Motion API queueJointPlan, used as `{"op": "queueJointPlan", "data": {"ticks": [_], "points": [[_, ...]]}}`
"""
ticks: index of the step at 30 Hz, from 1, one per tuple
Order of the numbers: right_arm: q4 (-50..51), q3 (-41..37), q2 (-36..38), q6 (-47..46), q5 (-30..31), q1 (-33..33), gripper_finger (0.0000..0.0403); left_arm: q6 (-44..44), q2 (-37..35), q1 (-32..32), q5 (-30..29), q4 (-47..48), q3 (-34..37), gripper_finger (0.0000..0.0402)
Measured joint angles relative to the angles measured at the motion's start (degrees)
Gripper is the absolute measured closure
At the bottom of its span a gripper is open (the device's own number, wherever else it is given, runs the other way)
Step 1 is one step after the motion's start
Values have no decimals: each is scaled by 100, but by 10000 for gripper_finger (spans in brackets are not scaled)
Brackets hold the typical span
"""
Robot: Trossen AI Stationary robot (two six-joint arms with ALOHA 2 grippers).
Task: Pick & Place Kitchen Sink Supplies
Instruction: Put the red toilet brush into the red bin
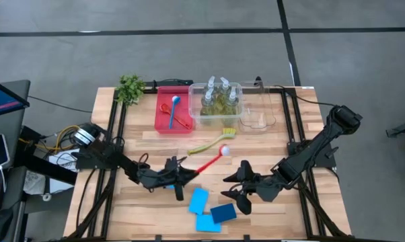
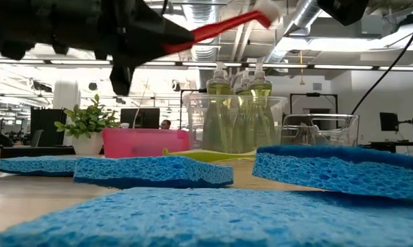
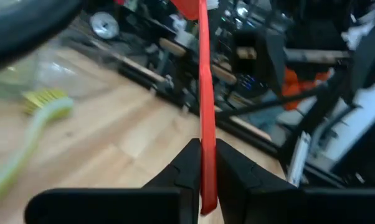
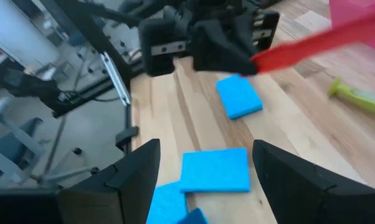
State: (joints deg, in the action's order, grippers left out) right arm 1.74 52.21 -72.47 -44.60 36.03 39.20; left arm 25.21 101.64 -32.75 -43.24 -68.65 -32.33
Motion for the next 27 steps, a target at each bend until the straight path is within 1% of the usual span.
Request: {"op": "queueJointPlan", "data": {"ticks": [3, 7, 12, 16, 19, 22, 27], "points": [[-191, 0, 0, 36, 0, 0, 154, -246, -541, 0, -334, 231, 160, 376], [-380, 0, 0, 509, 2, 0, 154, -784, -1349, 0, -860, 427, 344, 380], [-522, 0, 0, 1036, 0, -114, 154, -1608, -2250, 0, -1937, 437, 552, 365], [-527, 0, 0, 1056, 0, -284, 154, -2099, -2765, 60, -2847, 455, 731, 370], [-525, 1, 4, 1056, 0, -421, 154, -2342, -3054, 234, -3455, 467, 954, 373], [-525, 0, 25, 1056, 0, -633, 154, -2369, -3288, 514, -3518, 474, 1210, 368], [-551, 0, 42, 1056, 0, -1051, 154, -2193, -3461, 973, -3422, 476, 1605, 352]]}}
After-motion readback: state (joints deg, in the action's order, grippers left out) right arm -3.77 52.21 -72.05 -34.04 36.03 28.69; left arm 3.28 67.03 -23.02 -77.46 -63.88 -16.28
